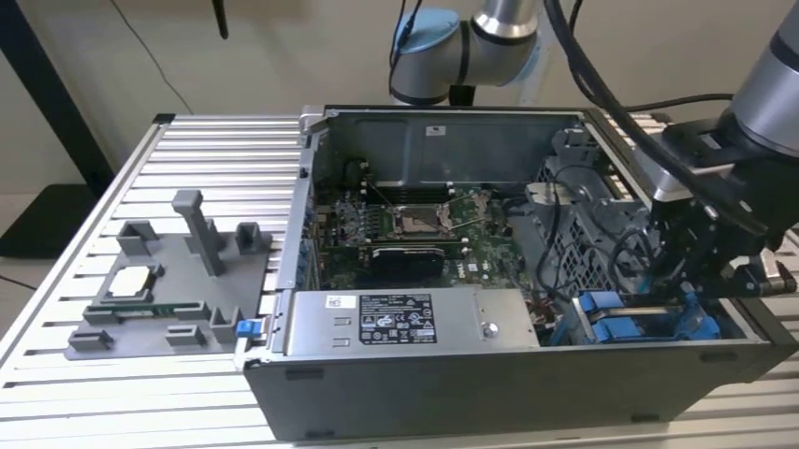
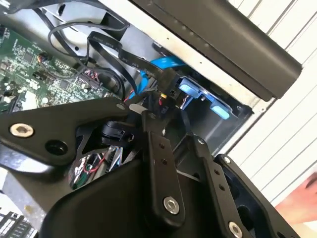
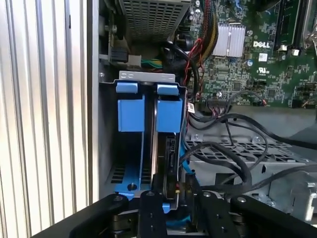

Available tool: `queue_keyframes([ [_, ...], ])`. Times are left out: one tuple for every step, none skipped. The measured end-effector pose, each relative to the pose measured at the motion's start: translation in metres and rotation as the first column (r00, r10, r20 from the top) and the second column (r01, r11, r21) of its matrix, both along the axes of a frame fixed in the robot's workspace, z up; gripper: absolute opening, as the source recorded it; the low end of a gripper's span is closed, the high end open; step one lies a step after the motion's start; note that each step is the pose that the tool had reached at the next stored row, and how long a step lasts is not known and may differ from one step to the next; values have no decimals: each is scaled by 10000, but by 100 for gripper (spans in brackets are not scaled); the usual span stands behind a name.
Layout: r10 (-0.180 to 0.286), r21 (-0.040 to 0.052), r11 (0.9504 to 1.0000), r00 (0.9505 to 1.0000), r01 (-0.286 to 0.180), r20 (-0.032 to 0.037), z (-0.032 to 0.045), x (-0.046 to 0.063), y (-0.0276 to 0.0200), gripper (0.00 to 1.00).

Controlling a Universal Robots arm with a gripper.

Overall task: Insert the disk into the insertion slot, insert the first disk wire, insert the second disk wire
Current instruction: 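Insert the first disk wire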

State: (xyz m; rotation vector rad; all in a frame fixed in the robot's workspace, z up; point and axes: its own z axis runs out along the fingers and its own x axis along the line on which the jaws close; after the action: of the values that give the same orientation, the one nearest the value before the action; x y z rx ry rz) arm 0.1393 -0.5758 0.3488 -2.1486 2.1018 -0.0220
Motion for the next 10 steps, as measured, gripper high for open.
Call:
queue_keyframes([
  [0,-4,10000,10000,0,-7,36,0,1,100],
  [1,-5,10000,10000,-1,-12,63,0,2,100],
  [0,-3,10000,10000,0,-16,88,0,5,100],
  [1,-4,10000,10000,-1,-19,117,0,11,100],
  [1,-5,10000,10000,-1,-21,147,0,20,100],
  [1,-4,10000,10000,-1,-21,174,1,29,100],
  [1,-6,10000,10000,-1,-22,193,3,37,100],
  [2,-3,10000,10000,-2,-23,207,8,44,100],
  [3,-3,10000,10000,-3,-23,217,16,51,100],
  [2,-4,10000,10000,-2,-23,223,30,58,100],
])
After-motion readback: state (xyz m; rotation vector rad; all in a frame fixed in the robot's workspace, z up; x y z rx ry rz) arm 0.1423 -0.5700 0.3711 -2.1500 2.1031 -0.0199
